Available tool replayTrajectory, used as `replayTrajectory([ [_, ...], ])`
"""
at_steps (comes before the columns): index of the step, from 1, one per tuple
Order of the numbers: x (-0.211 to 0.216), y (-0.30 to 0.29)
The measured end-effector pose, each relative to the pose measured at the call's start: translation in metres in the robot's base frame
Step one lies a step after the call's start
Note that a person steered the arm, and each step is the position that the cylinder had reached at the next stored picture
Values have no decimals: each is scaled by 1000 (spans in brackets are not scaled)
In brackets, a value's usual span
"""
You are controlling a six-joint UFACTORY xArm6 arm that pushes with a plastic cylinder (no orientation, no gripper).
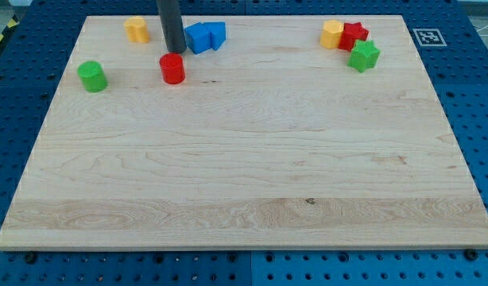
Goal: Move the red circle closer to the blue cube
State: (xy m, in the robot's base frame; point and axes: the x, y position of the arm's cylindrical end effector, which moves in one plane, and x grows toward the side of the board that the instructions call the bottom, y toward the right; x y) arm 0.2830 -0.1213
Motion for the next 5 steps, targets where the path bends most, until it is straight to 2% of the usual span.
replayTrajectory([
  [3, 0, -26],
  [5, 2, -19],
])
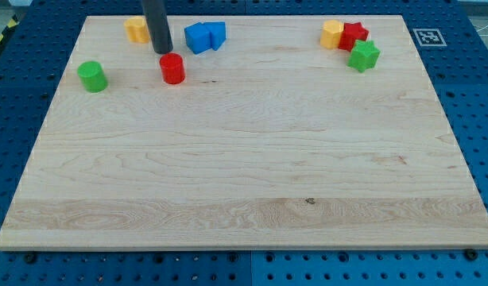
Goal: Move the red circle closer to the blue cube
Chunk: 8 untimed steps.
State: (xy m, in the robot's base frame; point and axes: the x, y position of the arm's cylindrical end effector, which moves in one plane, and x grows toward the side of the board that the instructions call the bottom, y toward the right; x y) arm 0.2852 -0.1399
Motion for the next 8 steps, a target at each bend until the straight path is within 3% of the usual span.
replayTrajectory([
  [4, 182, 2],
  [5, 187, 2],
  [8, 82, 73],
])
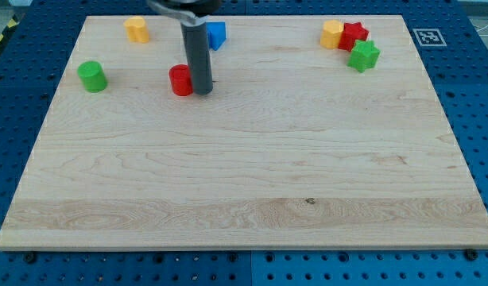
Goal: Move the red circle closer to the blue cube
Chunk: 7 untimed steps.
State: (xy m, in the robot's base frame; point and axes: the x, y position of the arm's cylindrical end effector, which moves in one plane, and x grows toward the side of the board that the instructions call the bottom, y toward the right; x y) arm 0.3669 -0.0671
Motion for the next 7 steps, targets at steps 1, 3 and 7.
replayTrajectory([
  [1, -15, 2],
  [3, 58, 42],
  [7, 37, -23],
])
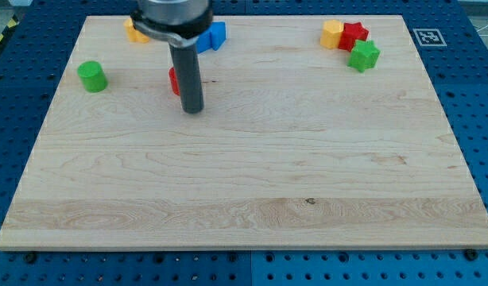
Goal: Move the red circle closer to the blue cube
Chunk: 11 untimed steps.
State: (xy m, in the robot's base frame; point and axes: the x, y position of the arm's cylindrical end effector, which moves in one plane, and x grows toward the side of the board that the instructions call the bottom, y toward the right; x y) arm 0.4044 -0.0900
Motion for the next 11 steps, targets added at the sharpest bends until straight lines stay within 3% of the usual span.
replayTrajectory([
  [3, -16, -13],
  [6, -81, -13],
  [8, -59, -20],
  [9, -58, -50],
  [11, -96, -61],
])
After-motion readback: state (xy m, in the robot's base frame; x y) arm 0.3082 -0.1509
